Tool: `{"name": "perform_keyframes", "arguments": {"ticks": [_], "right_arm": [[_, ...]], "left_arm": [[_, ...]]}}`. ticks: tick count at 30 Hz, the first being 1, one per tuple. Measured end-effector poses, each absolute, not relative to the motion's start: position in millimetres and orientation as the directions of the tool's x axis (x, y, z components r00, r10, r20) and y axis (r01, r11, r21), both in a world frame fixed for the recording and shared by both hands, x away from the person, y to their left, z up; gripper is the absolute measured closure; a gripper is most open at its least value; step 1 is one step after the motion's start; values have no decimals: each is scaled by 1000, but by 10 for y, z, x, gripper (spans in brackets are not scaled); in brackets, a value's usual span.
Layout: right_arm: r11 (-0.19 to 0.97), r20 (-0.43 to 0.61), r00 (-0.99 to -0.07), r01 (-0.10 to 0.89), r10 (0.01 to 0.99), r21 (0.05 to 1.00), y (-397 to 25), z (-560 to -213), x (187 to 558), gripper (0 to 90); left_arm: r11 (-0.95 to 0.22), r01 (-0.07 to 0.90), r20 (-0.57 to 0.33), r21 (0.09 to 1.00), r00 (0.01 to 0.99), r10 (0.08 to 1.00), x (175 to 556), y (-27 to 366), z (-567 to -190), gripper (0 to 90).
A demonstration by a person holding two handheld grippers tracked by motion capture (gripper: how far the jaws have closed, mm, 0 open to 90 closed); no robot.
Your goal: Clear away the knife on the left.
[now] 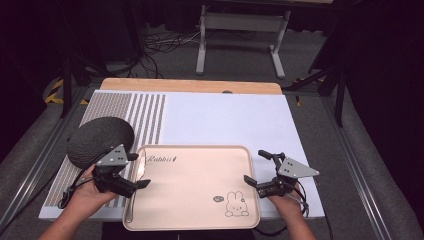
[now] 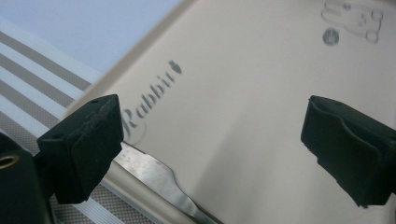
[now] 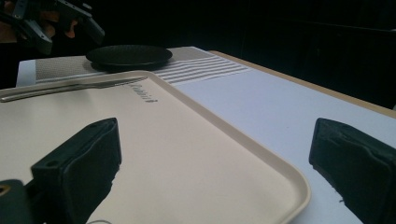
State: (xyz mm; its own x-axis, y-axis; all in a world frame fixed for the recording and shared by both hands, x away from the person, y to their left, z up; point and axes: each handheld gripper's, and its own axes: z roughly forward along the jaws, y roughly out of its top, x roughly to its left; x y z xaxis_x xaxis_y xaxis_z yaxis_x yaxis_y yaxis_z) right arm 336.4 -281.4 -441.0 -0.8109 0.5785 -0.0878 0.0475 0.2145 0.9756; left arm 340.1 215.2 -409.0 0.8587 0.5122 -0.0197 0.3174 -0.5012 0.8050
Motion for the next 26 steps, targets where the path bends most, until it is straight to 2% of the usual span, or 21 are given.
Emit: {"name": "perform_keyframes", "arguments": {"ticks": [7,11,13,16,20,26], "right_arm": [[224,-95,-811,45,577,974,-2813,-4395,3358,32],[225,-92,-810,50,580,973,-2822,-4392,3361,33],[225,-90,-810,53,580,973,-2823,-4395,3363,33],[229,-91,-809,55,581,972,-2825,-4395,3365,34],[248,-92,-807,69,583,966,-2817,-4404,3374,38],[266,-99,-802,76,590,961,-2808,-4398,3366,37]], "left_arm": [[-371,214,25,904,839,544,3301,2325,-4173,42],[-267,202,-19,942,828,560,3287,2408,-4270,32],[-228,178,-14,957,816,578,3270,2445,-4341,31],[-203,143,7,969,801,599,3252,2486,-4415,29],[-150,141,-21,979,792,610,3221,2535,-4511,22],[-139,149,-35,979,794,607,3220,2538,-4541,17]]}}
